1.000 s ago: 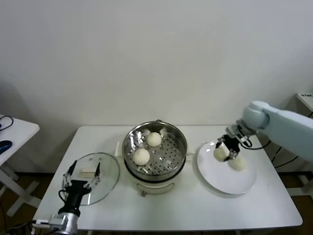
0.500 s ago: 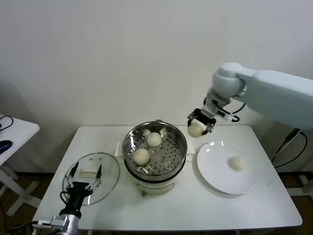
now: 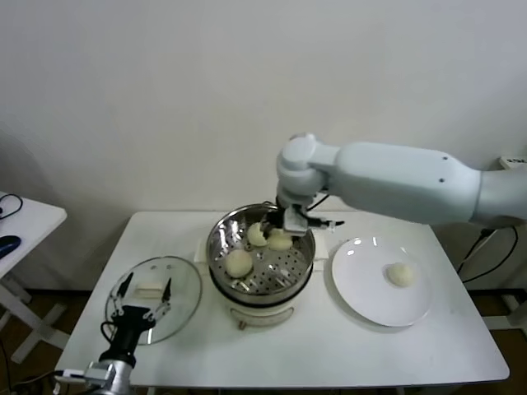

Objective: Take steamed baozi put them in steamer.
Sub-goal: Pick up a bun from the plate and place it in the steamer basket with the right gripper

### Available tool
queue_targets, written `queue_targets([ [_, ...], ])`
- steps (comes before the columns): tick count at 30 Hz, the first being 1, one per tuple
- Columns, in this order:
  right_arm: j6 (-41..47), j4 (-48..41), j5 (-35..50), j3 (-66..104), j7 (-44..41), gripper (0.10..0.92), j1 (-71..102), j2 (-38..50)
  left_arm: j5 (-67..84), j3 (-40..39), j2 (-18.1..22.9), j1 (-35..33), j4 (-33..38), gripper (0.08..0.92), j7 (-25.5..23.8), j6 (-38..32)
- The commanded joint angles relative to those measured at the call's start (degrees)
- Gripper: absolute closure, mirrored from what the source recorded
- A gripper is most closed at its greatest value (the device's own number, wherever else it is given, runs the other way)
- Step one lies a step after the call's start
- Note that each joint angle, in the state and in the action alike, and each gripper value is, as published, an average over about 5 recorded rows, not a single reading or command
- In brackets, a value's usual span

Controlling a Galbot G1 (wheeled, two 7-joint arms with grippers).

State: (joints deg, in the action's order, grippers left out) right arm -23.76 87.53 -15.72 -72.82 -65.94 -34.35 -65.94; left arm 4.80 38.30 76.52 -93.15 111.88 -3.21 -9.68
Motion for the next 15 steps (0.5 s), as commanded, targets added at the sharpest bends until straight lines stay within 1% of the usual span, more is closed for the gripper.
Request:
queue_targets([
  [1, -5.94, -0.11, -11.07, 1.19, 0.63, 0.372, 7.04, -6.83, 0.18, 0.15, -0.34, -0.07, -0.11, 0.177, -0.01, 0.05],
  [8, -7.71, 1.24, -13.27, 0.84, 0.96, 0.372, 8.59, -5.84, 0.47, 0.41, -0.38, -0.16, -0.51, 0.177, -0.02, -0.15],
  [15, -8.12, 4.56, -13.67, 0.12, 1.21, 0.372, 8.60, -2.81, 0.52, 0.41, -0.35, -0.07, -0.73, 0.177, -0.03, -0.19],
])
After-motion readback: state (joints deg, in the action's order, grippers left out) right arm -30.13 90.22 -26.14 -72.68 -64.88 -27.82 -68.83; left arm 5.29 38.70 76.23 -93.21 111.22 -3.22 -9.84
